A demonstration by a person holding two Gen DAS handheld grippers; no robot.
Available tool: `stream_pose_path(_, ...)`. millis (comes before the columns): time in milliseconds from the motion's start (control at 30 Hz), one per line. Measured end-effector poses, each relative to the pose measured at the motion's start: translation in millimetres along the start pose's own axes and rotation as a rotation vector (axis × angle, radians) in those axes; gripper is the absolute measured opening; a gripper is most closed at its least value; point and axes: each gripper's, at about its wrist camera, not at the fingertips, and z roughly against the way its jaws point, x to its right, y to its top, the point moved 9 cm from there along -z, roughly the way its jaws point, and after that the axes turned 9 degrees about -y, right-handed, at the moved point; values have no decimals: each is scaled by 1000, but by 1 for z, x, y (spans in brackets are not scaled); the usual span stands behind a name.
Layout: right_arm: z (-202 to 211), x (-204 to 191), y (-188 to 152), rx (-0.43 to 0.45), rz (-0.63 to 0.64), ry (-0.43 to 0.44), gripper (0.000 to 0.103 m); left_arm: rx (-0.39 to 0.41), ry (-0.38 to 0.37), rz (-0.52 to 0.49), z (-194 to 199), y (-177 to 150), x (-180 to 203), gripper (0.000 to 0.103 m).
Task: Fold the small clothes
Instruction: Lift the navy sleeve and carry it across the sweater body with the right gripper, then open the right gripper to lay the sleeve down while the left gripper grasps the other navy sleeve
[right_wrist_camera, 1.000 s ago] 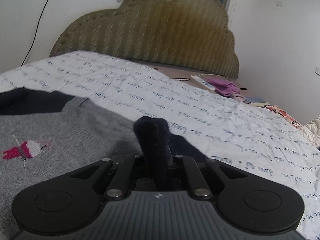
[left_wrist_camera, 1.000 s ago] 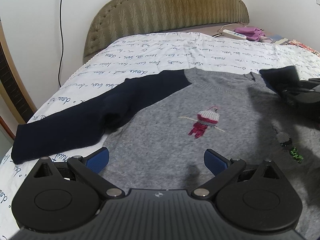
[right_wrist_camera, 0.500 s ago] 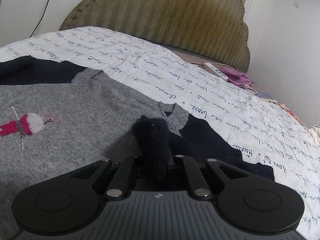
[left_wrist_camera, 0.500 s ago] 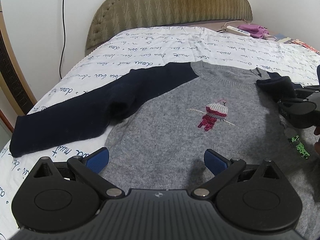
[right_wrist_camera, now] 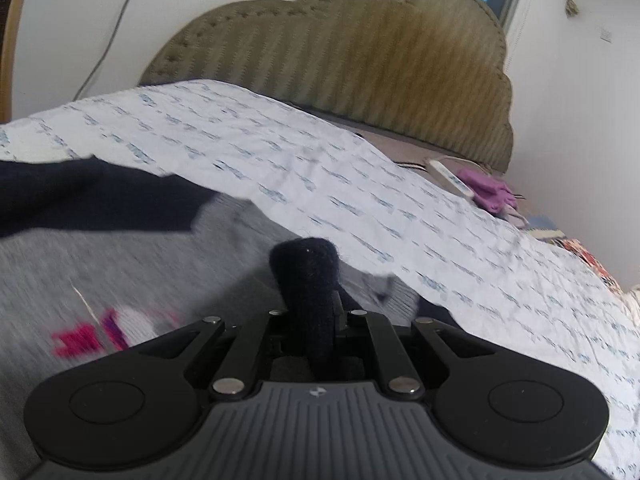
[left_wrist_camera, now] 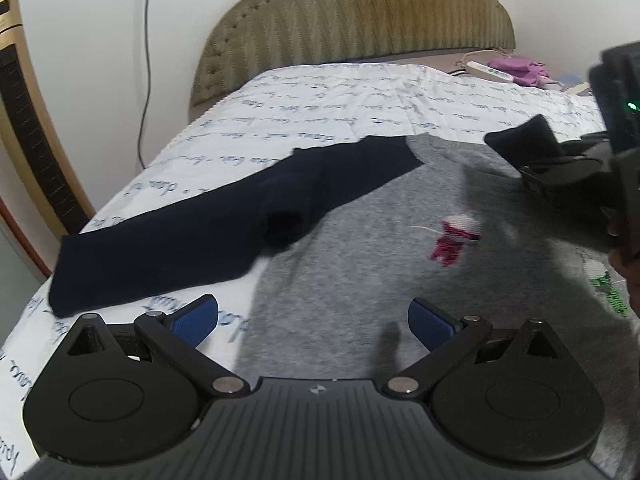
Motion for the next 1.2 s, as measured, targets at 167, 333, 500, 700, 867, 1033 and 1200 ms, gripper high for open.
stream_pose_path(167,-4,-36,14,17,40,25,9,-11,32,48,5,-3,-26,103)
stream_pose_path(333,-12,-59,12,-8,43,54,9,8,68,83,15,2,-46,103)
stream_pose_path(500,-21,-70,3,-42,39,68,10,0,113,126,14,1,-68,103)
stream_pose_path(700,-1,-65,8,-32,-37,146,34,-16,117,235,12,-11,-101,103)
stream_pose_path(867,1,-81,2,-54,1,193,44,-7,143,287,17,-15,-123,102)
stream_pose_path(1033,19,-69,6,-59,-121,271,44,31,165,404,26,-17,-164,100)
stream_pose_path(1200,52,-62,3,-36,-161,332,55,69,-10,707,20,-24,-202,91)
